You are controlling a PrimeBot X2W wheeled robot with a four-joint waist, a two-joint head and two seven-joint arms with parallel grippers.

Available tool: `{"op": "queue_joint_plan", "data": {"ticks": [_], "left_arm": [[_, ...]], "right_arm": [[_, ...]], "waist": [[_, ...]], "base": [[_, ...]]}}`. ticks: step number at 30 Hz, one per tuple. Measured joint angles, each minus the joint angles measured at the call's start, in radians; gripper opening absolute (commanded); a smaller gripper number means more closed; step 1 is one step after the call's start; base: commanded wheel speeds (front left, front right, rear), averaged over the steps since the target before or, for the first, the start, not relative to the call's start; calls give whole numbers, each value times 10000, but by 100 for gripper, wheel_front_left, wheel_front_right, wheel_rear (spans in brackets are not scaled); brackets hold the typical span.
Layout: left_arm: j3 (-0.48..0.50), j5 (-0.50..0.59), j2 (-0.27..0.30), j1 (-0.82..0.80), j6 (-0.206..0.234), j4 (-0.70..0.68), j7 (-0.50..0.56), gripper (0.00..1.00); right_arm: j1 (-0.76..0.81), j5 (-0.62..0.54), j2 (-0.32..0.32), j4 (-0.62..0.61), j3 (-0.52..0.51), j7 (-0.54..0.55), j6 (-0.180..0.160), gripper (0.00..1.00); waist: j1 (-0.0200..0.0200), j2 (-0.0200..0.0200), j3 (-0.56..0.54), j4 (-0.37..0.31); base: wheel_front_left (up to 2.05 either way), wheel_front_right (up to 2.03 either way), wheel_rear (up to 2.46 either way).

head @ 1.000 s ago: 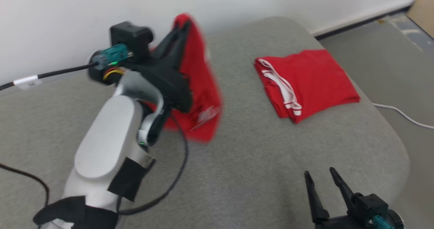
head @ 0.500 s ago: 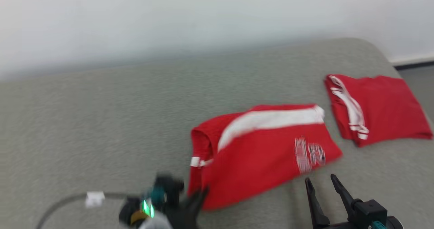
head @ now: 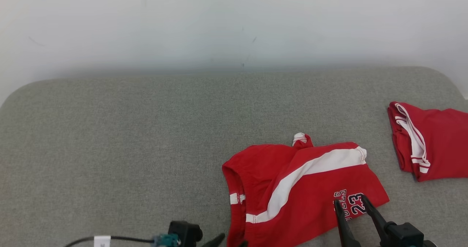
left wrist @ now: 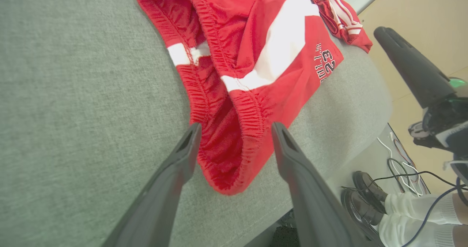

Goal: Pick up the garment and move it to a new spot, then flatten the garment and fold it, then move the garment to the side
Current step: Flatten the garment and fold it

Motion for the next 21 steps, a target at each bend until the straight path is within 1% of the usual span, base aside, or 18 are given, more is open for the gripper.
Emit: {"op": "queue_joint_plan", "data": {"ticks": [5, 8, 9, 10, 11, 14, 16, 18, 21], "left_arm": [[447, -219, 234, -628, 370, -173, 692, 100], [489, -731, -81, -1089, 328, 46, 1266, 100], [483, -865, -188, -1263, 320, 247, 1450, 99], [468, -880, -234, -1455, 380, 489, 1622, 92], [462, -878, -249, -1646, 472, 729, 1764, 89], [466, -828, -353, -2050, 646, 1298, 1919, 93], [441, -777, -458, -2236, 752, 1540, 1952, 93], [380, -767, -504, -2299, 744, 1708, 2011, 94], [307, -759, -539, -2308, 721, 1960, 2077, 91]], "right_arm": [[-44, 8, -31, 105, -12, 98, 0, 100], [-221, 4, -8, 182, -2, 111, 0, 100], [-271, 4, -6, 194, -2, 115, 0, 100], [-312, 2, 6, 224, 13, 119, 0, 100], [-356, -2, 19, 253, 25, 151, 0, 100], [-489, -36, 71, 295, 27, 178, 0, 100], [-538, -69, 90, 347, -33, 176, 0, 100], [-590, -94, 107, 416, -59, 176, 0, 100], [-599, -111, 146, 476, -67, 84, 0, 100]], "waist": [[0, 0, -77, -58], [0, 0, -75, -191], [0, 0, -68, -244], [0, 1, -58, -299], [1, 0, -46, -360], [2, 0, -8, -575], [1, 0, 23, -724], [2, 1, 64, -861], [2, 0, 124, -1032]], "base": [[0, 0, 0], [0, 0, 0], [0, 0, 0], [0, 0, 0], [0, 0, 0], [0, 0, 0], [0, 0, 0], [0, 0, 0], [0, 0, 0]]}}
